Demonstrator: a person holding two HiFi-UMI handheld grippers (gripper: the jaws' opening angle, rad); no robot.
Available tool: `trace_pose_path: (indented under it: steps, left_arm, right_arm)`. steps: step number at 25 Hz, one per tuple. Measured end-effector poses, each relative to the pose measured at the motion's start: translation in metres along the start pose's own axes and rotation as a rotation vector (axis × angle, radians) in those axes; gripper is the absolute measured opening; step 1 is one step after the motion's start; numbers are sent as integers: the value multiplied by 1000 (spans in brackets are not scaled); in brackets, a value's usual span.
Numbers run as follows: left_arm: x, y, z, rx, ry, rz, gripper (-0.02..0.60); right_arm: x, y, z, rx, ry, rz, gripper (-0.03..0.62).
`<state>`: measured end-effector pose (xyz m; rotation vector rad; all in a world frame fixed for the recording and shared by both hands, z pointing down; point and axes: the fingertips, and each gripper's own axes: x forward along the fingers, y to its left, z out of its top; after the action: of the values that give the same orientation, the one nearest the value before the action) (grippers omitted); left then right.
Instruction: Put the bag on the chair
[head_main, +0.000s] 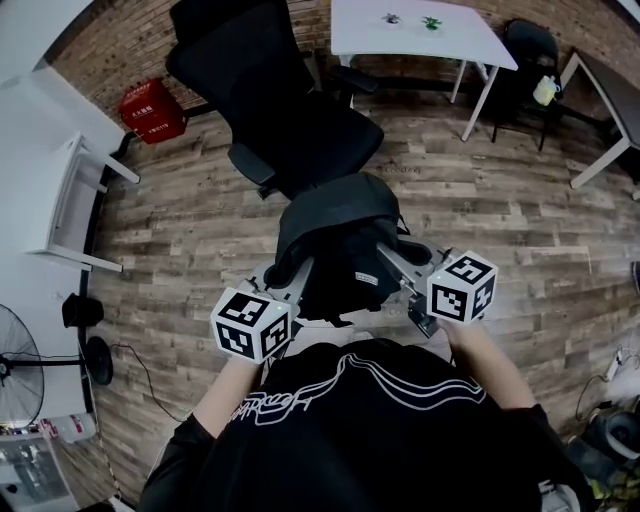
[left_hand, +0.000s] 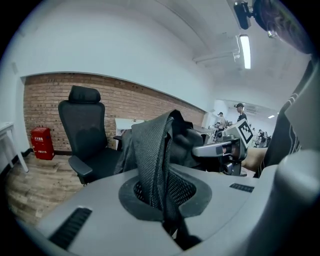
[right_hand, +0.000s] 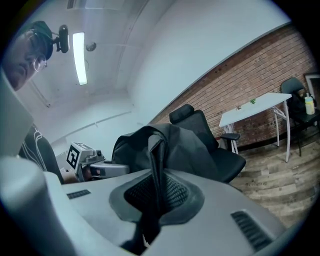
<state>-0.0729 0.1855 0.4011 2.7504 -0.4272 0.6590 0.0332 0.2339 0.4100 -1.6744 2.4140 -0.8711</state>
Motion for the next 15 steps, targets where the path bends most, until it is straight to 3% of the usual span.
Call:
trace_pose_path:
  steps: [6,15]
  left_arm:
    - [27,16,19,8,-21,0,34]
    - [77,73,42,-3,-5,-13,34]
  right_arm:
    - [15,-30,23,1,-10,-14,18]
    - [67,-81,49,26,2,-42,18]
